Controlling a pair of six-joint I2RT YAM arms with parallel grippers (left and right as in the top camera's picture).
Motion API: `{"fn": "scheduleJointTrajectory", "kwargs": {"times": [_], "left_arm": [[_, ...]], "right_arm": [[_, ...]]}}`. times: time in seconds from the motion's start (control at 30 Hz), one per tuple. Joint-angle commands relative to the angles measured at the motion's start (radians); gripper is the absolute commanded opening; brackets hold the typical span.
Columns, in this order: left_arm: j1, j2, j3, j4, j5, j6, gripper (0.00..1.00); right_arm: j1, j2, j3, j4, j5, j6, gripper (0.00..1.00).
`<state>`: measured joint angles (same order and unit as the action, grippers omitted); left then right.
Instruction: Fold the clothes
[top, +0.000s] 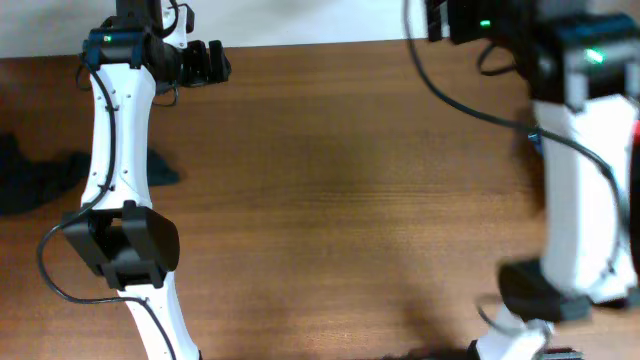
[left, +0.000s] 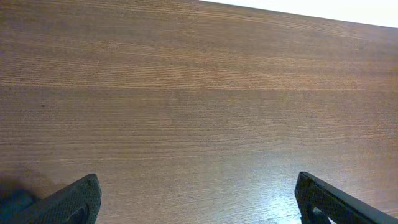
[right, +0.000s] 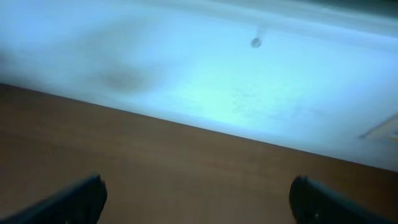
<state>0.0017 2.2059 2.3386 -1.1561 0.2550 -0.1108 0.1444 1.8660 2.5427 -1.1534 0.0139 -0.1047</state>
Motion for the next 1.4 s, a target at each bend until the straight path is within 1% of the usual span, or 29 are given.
{"fn": "scheduleJointTrajectory", "kwargs": {"times": [0.0, 0.1, 0.27, 0.43, 0.47, 0.5, 0.53, 0.63, 0.77, 0.93, 1.03, 1.23, 1.37], "left_arm": [[0.001, -0.001, 0.016, 0.000, 0.011, -0.008, 0.99], [0.001, -0.001, 0.016, 0.000, 0.011, -0.008, 1.00], [0.001, -0.001, 0.016, 0.000, 0.011, -0.008, 0.99], [0.001, -0.001, 0.016, 0.000, 0.011, -0.008, 0.99], [0.001, -0.001, 0.016, 0.000, 0.011, -0.008, 0.99], [0.001, -0.001, 0.016, 0.000, 0.011, -0.008, 0.99], [0.001, -0.001, 0.016, 0.000, 0.011, -0.008, 0.99], [0.001, -0.001, 0.016, 0.000, 0.011, -0.008, 0.99], [0.001, -0.001, 0.016, 0.000, 0.011, -0.008, 0.99], [0.001, -0.001, 0.016, 0.000, 0.011, -0.008, 0.99], [0.001, -0.001, 0.016, 0.000, 0.011, -0.008, 0.99], [0.001, -0.001, 0.016, 0.000, 0.011, -0.008, 0.99], [0.001, -0.001, 0.016, 0.000, 0.011, -0.008, 0.99]], "right_arm": [[-0.057, -0.209, -0.296, 0.177, -0.080, 0.000, 0.99], [-0.094, -0.357, -0.533, 0.316, -0.127, 0.000, 0.99], [-0.150, -0.592, -0.881, 0.457, -0.159, 0.000, 0.99], [-0.229, -0.826, -1.223, 0.606, -0.270, 0.000, 0.99], [-0.238, -0.858, -1.270, 0.623, -0.280, 0.000, 0.99], [-0.253, -0.912, -1.350, 0.654, -0.297, 0.000, 0.99], [-0.275, -0.999, -1.479, 0.705, -0.316, 0.000, 0.99], [-0.301, -1.157, -1.698, 0.804, -0.343, 0.000, 0.99], [-0.309, -1.376, -1.942, 0.863, -0.351, 0.000, 0.99], [-0.314, -1.602, -2.143, 0.867, -0.343, 0.000, 0.99], [-0.336, -1.690, -2.226, 0.867, -0.341, 0.005, 0.99], [-0.354, -1.780, -2.348, 0.867, -0.306, 0.016, 0.99], [-0.354, -1.813, -2.406, 0.867, -0.248, 0.112, 0.99]]}}
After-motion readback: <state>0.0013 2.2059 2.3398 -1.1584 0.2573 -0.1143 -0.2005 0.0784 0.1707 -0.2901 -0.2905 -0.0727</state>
